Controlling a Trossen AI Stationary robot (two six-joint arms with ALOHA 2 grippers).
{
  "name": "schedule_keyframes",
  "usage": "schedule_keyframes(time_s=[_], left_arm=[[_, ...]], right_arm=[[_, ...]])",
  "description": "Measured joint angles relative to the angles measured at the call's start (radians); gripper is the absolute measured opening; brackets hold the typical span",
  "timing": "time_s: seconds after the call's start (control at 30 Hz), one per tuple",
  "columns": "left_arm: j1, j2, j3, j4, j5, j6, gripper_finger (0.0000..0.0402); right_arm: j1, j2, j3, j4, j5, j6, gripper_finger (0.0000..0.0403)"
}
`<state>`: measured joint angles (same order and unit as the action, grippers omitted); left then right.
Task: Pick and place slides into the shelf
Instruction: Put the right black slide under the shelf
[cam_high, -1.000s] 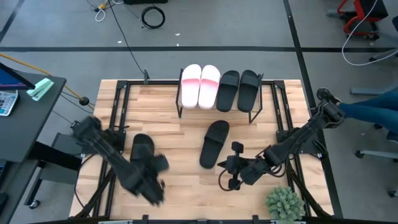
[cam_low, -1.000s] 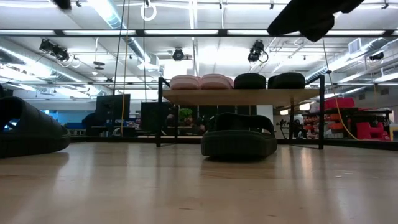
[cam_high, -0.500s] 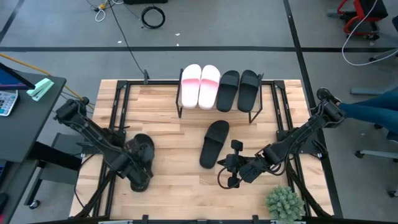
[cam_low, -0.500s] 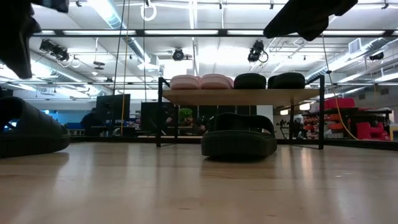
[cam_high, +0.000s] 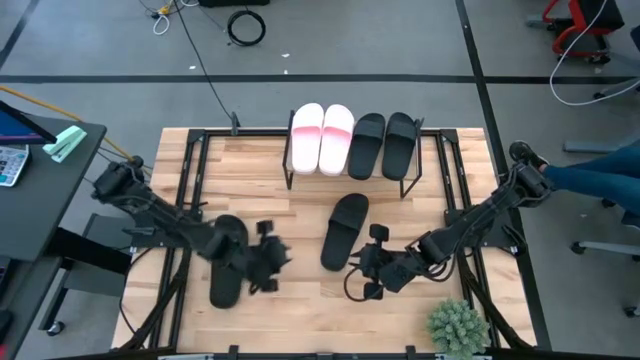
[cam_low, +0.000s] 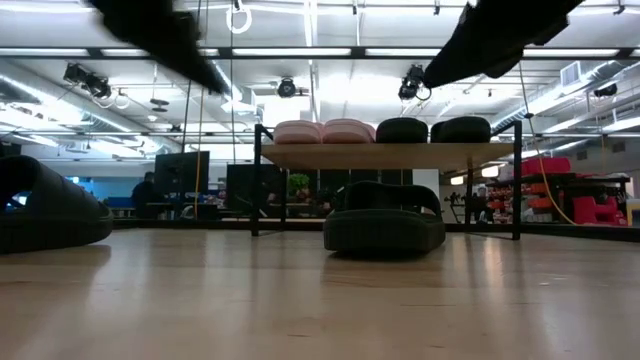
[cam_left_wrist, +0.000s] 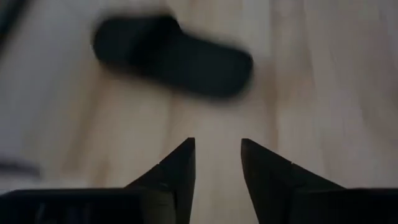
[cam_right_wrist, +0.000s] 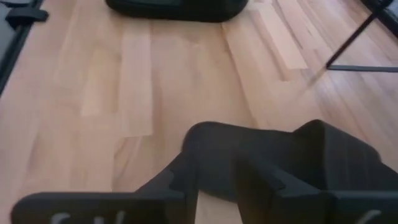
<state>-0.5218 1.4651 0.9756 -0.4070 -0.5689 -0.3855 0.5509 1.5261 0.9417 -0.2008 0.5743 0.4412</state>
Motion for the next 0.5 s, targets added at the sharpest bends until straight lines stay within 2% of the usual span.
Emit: schedule_keyframes(time_s=[0.2,0.4,0.5], left_arm=[[0.190,0.047,-0.001,0.190,-0.005,0.247,0.0146],[0.306,0.185,0.000,0.424,0.039,0.422,0.0138],[0.339,0.252,-0.001,0.518,0.042,0.449,0.0134]], right_arm=[[-0.021,-0.025,0.000,-0.083,-0.003,0.035,0.0105],[-0.006,-0.087,0.000,-0.374,-0.164,0.265,0.0105],[0.007,-0.110,0.000,-0.482,-0.161,0.350,0.0105]])
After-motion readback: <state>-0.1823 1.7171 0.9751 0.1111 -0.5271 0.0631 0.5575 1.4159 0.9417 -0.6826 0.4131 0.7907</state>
